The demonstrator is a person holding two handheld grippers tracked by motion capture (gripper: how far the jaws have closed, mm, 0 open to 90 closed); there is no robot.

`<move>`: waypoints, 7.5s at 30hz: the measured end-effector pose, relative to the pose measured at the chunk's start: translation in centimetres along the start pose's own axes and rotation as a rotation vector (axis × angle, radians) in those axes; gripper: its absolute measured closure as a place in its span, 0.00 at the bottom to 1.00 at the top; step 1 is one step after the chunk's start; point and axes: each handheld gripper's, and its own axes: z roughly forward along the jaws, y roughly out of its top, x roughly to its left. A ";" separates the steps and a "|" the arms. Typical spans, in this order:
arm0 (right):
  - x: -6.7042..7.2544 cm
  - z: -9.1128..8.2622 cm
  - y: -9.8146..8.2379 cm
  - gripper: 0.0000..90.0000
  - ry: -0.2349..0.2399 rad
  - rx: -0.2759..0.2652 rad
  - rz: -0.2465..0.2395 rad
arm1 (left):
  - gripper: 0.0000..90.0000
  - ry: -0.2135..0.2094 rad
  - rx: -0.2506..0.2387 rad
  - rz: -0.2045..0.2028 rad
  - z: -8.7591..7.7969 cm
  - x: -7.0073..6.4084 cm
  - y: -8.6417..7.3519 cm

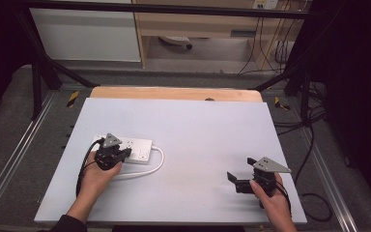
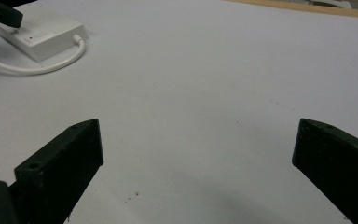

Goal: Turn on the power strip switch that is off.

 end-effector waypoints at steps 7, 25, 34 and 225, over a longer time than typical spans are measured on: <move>0.0 0.0 0.0 0.03 0.000 0.000 -0.001 | 1.00 0.003 0.004 -0.004 0.1 0.1 0.0; 0.0 0.0 0.0 0.03 0.000 0.001 -0.001 | 1.00 -0.004 0.013 -0.011 0.3 0.1 0.1; 0.0 0.0 0.0 0.03 0.001 0.003 -0.001 | 1.00 -0.009 0.015 -0.003 0.3 0.0 0.2; -0.3 -0.1 -0.1 0.02 -0.007 0.001 0.017 | 0.06 -0.067 -0.439 -0.107 -13.5 1.9 -2.6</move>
